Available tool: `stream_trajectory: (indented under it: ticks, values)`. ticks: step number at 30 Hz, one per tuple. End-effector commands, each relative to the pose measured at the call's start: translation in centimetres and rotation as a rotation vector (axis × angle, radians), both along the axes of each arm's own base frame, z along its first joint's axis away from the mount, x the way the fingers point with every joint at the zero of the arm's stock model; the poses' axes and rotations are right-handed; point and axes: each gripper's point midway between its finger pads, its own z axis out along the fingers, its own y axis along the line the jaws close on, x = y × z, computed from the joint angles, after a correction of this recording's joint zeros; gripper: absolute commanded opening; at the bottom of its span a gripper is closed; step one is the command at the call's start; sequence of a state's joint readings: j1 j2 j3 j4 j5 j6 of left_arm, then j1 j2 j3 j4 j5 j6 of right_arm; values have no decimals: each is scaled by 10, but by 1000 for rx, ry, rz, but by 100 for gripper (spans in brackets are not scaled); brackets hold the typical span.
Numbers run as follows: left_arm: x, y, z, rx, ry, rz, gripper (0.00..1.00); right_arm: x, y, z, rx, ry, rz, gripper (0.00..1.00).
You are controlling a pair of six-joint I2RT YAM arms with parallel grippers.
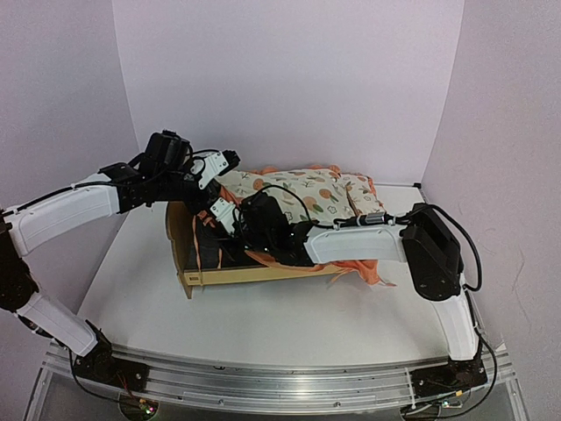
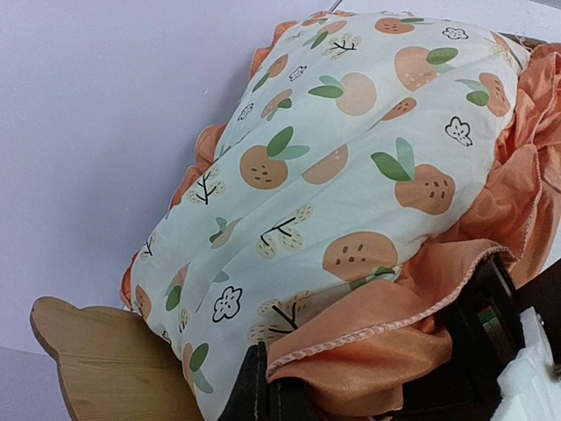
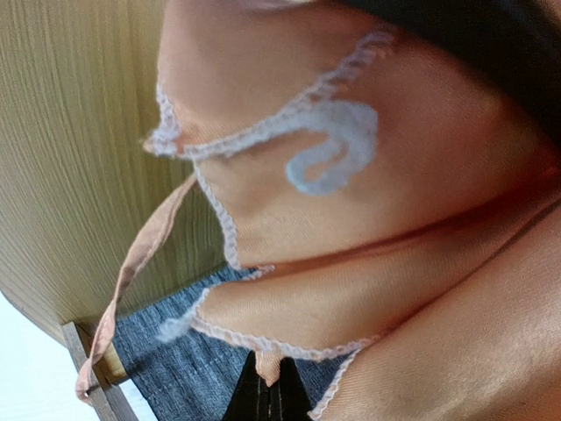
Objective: Set up the pet bed
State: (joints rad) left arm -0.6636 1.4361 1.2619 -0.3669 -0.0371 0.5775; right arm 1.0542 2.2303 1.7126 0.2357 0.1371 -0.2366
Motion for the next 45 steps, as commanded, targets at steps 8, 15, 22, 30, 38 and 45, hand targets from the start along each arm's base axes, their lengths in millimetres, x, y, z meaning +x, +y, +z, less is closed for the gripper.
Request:
stream_trajectory:
  ticks: [8,15,22,30,38,45]
  values:
    - [-37,-12,-40,-109,321,-11,0,-12,4,79,244,-80,21,0]
    - [-26,-17,-16,-178,319,5,0,3,7,111,247,-210,-13,0]
    - [-24,-14,-18,-168,305,10,0,-1,0,97,258,-128,-28,0]
    - [-23,-13,-23,-158,305,7,0,-18,-4,87,290,21,8,0]
    - [-26,-11,-29,-149,317,8,0,-38,-6,86,282,254,32,0]
    - [-27,-10,-31,-146,317,5,0,-33,-15,64,242,298,-35,0]
